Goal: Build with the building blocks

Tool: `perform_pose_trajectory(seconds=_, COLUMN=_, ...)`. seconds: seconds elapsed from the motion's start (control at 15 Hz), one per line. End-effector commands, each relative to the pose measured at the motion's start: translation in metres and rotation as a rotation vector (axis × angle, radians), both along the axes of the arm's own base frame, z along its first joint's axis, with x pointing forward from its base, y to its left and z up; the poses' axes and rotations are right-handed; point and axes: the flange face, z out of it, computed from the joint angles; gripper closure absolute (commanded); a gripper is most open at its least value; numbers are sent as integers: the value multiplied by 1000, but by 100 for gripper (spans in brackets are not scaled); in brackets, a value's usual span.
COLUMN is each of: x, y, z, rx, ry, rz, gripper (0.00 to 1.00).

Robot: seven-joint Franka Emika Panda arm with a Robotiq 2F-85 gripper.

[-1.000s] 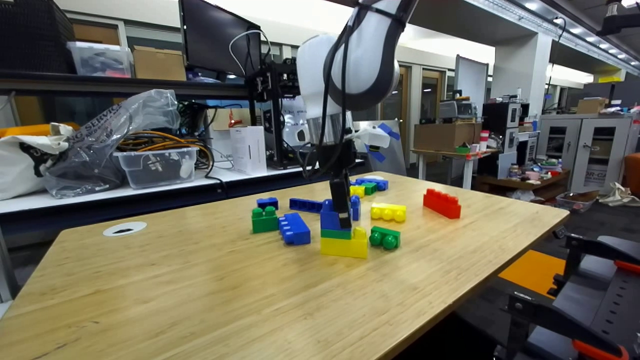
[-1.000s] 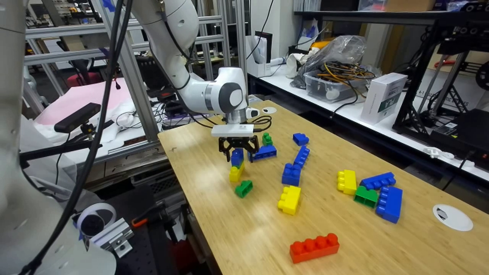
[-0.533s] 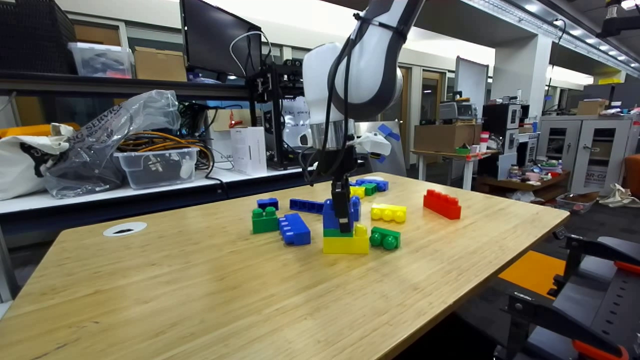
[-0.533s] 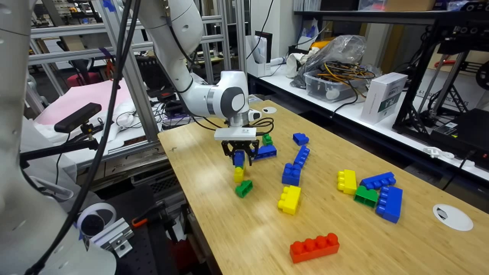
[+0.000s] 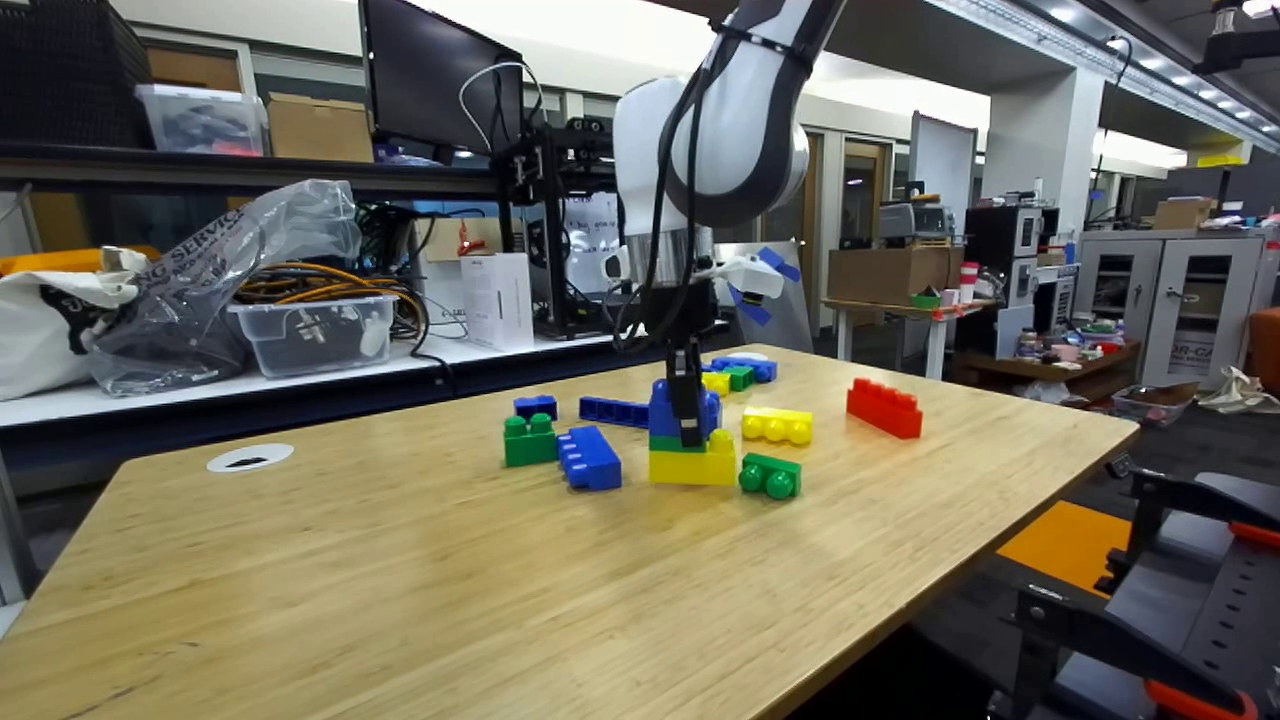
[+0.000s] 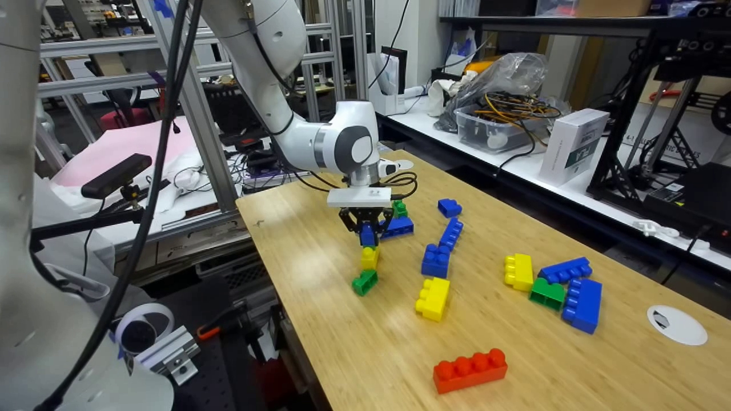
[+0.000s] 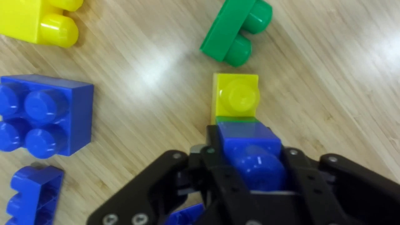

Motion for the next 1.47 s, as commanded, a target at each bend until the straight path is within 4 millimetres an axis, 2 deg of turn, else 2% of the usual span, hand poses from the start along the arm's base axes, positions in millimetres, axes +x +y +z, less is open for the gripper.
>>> perform_pose_trajectory(seconds=0.0, x=12, y=-21, z=36, rx=29, ry=-26, rz=-31, gripper=89)
perform_pose_trajectory(seconds=0.4, x=44, y=-70, z=92, rx=26, ry=-90, rz=-125, gripper=89)
perform_pose_trajectory(seconds=0.6, x=62, y=-101, z=110, rx=13, ry=-103, rz=-147, gripper=89)
perform_pose_trajectory(seconds=0.8, x=77, y=-125, z=119, rx=13, ry=-91, rz=-159, gripper=89)
perform_pose_trajectory(seconds=1.07, x=90, y=-139, z=115, rx=25, ry=-76, rz=-133, gripper=89)
perform_pose_trajectory(seconds=1.4, x=114, y=-160, z=86, rx=79, ry=-30, rz=-100, gripper=89)
